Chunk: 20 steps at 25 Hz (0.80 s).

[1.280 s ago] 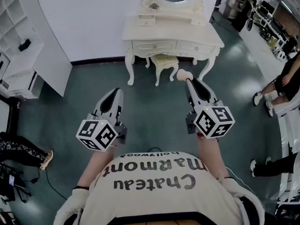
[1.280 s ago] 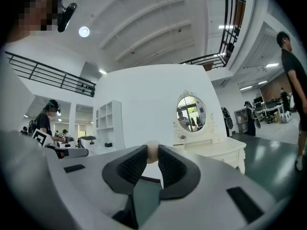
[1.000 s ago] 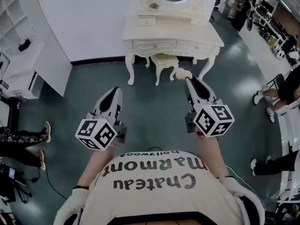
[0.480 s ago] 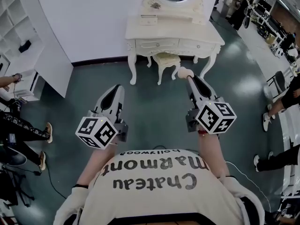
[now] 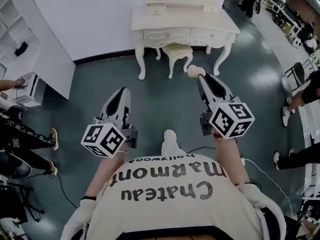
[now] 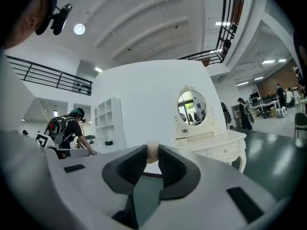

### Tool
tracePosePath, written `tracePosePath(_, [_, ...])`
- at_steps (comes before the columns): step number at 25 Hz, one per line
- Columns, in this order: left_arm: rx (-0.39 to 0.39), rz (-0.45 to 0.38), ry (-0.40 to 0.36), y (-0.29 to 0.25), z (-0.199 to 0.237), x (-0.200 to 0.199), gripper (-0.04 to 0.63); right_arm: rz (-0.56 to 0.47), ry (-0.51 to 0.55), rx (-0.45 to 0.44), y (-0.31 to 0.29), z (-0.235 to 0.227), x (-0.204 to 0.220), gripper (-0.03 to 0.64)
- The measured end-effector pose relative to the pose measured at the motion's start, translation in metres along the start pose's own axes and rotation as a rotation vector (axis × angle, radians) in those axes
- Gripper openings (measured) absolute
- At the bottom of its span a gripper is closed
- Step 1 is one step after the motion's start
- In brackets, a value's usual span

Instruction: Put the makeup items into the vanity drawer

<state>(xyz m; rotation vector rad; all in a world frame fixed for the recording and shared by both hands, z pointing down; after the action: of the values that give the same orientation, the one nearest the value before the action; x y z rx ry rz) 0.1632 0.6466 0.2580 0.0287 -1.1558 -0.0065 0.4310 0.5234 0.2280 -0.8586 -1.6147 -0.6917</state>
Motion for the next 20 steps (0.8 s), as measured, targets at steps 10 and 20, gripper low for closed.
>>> tracePosePath(10, [-0.022,0.008,0.031,-0.049,0.022,0.006,0.008,0.042,0.016,-0.038,-0.052,-0.032,0.005,0.092])
tracePosePath(20, [-0.043,-0.003,0.027,-0.146,0.031,-0.002,0.008,0.062,0.015,-0.043,-0.113,-0.107,-0.016,0.092])
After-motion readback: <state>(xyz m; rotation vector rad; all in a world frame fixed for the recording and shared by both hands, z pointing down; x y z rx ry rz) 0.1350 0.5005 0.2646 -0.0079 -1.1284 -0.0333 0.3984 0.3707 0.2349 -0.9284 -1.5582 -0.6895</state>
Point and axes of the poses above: the fingertips, and each gripper's own axes: y backward along the fingers, z to its left, x out of its underside, the point moved 6 cm from there along y, backward along the fingers, and after that the axes turned 9 degrees about -x, right-handed, at the moved point
